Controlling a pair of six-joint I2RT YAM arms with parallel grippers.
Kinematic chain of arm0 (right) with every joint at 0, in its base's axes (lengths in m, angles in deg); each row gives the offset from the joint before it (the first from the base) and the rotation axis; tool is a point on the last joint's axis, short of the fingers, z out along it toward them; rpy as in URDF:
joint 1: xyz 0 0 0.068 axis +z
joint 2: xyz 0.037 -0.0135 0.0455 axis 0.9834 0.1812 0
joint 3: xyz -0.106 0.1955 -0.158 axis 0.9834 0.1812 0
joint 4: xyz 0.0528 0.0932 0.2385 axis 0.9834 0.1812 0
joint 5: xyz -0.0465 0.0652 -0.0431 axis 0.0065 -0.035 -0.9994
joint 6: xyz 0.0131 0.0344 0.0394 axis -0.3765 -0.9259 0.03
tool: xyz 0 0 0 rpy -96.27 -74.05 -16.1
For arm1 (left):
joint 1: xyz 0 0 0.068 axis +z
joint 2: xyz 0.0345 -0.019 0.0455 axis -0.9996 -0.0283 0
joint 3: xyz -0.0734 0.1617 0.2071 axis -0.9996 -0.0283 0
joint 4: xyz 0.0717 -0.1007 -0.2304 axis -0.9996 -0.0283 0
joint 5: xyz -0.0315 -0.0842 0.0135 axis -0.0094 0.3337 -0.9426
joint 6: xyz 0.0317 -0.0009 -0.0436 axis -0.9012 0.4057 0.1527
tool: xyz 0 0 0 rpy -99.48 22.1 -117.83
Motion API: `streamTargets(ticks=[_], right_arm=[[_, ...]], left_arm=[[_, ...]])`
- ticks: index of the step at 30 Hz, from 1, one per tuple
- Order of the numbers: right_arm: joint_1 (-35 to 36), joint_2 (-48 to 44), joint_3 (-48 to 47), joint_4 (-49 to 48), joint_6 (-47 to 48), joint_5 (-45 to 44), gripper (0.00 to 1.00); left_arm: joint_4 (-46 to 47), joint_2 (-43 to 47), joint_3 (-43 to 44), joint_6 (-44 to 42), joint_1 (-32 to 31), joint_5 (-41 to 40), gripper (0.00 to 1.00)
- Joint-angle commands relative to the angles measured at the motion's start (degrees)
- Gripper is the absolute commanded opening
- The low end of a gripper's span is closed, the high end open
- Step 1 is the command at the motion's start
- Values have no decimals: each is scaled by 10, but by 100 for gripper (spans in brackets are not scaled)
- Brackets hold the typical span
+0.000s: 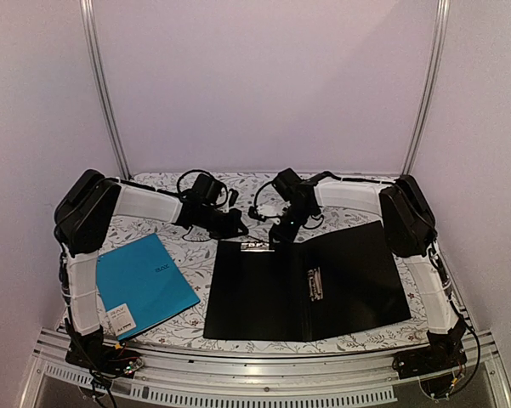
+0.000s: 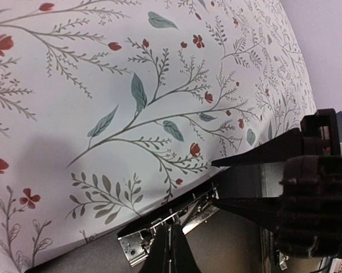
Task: Put the files into the folder
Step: Open the spring clip on the folder at the center of the board.
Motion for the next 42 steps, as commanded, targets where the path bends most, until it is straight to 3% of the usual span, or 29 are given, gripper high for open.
streamTargets(ticks=[1, 9, 13, 17, 26, 33, 38, 42], right_arm=[[-9, -12, 23, -1, 6, 15, 35], [-36, -90, 119, -77, -52, 67, 50], [-59, -138, 181, -131, -102, 121, 54], [-67, -177, 226, -165, -151, 117, 55], [-90, -238, 285, -182, -212, 64, 55], [-102, -270, 325, -186, -234, 42, 55], [-102, -289, 358, -200, -247, 49, 55], [-102, -320, 386, -196, -253, 37, 56]], left_arm=[[-79, -9, 7, 10, -8, 0, 0], [-52, -1, 27, 10, -13, 29, 0], [-17, -7, 34, 20, -15, 50, 0], [-10, -16, 56, 20, -25, 56, 0], [-11, -76, 125, -1, -75, 113, 23], [-20, -81, 142, -74, -103, 133, 44], [-31, -62, 136, -112, -101, 130, 70], [-27, -20, 117, -138, -95, 101, 80]])
